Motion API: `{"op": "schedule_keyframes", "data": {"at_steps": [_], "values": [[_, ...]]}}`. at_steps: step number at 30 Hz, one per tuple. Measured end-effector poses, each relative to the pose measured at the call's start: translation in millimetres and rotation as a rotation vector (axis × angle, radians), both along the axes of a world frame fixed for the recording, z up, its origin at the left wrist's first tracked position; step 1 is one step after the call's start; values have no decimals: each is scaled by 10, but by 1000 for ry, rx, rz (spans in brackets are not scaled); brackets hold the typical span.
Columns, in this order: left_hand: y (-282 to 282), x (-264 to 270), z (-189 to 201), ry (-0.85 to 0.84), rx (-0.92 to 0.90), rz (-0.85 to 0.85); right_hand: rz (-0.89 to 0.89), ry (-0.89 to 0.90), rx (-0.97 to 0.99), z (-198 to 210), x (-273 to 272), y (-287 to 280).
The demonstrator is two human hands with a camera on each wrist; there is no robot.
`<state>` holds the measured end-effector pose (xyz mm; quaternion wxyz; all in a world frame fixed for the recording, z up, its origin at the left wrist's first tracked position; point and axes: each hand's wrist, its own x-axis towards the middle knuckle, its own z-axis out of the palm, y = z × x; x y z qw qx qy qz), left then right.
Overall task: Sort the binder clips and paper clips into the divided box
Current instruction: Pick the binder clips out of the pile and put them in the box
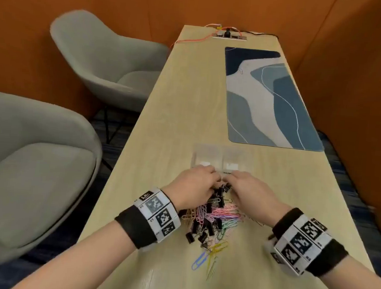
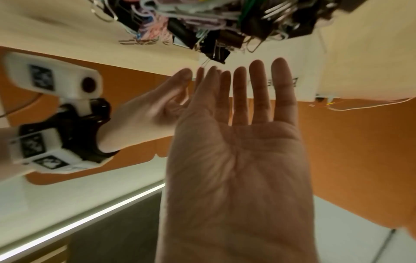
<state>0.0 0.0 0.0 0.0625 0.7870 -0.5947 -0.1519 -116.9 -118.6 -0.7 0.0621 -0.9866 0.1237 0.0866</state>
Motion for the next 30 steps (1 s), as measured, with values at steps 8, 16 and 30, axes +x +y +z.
{"op": "schedule_keyframes", "data": {"at_steps": [8,16,30], "values": [[-94,-58,-96,-201,-18,-66,-6,14,-35,-157,30,71],[-1,-166,-41,-133,-37,-27,-122,-71,107,-183,74,194],[-18,1,-50,111,-45,127,-194,-122,232,-252,72,74]]}}
